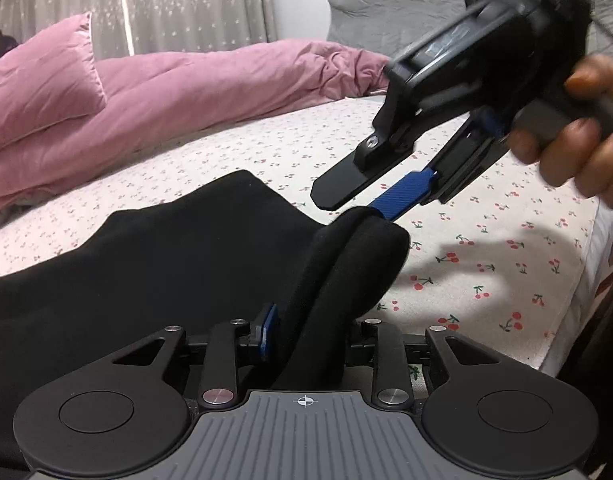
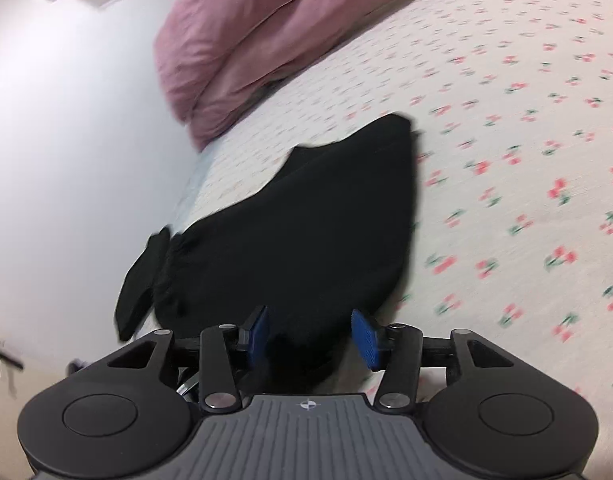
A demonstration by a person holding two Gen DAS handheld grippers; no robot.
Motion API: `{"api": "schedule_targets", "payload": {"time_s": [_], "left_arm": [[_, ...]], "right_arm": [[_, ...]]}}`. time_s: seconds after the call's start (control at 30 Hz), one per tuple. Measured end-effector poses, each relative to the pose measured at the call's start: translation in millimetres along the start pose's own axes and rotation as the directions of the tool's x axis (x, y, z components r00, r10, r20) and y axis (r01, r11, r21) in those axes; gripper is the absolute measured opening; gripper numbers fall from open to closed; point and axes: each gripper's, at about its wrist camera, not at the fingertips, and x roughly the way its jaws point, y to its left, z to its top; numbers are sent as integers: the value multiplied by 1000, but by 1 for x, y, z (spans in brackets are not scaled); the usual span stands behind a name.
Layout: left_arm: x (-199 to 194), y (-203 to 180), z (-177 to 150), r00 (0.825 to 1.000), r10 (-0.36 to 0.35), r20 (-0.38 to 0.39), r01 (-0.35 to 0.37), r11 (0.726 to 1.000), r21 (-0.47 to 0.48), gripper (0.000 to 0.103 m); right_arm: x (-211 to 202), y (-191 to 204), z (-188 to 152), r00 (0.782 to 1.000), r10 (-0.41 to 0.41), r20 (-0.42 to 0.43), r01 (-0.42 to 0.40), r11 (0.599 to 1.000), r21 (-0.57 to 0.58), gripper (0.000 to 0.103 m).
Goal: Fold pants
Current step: 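Fold the pants edge with the left gripper toward the right gripper while the right gripper grasps the pants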
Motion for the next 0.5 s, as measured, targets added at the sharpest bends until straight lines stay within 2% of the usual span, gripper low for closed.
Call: {"api": "schedule_targets", "payload": {"time_s": [0.1, 0.17, 0.3, 0.43, 0.5], "left_arm": [[0, 4, -1, 1000, -5, -1, 5, 1000, -20, 28], [-2, 6, -1, 1000, -11, 0, 11, 999, -34, 27], [0, 14, -2, 1000, -23, 7, 23, 998, -66, 22], [1, 20, -2, 999, -38, 11, 39, 992, -120, 18], [1, 24, -3, 999, -45, 13, 46, 990, -136, 16]], "right_arm": [[17, -14, 10, 999, -34, 8, 33, 998, 55, 50], [29, -16, 15, 998, -68, 0, 68, 997, 43, 47], [47, -15, 25, 998, -60, 19, 59, 997, 46, 44], [62, -14, 31, 996, -67, 53, 64, 996, 54, 37], [61, -11, 30, 993, -87, 73, 84, 995, 44, 28]]}}
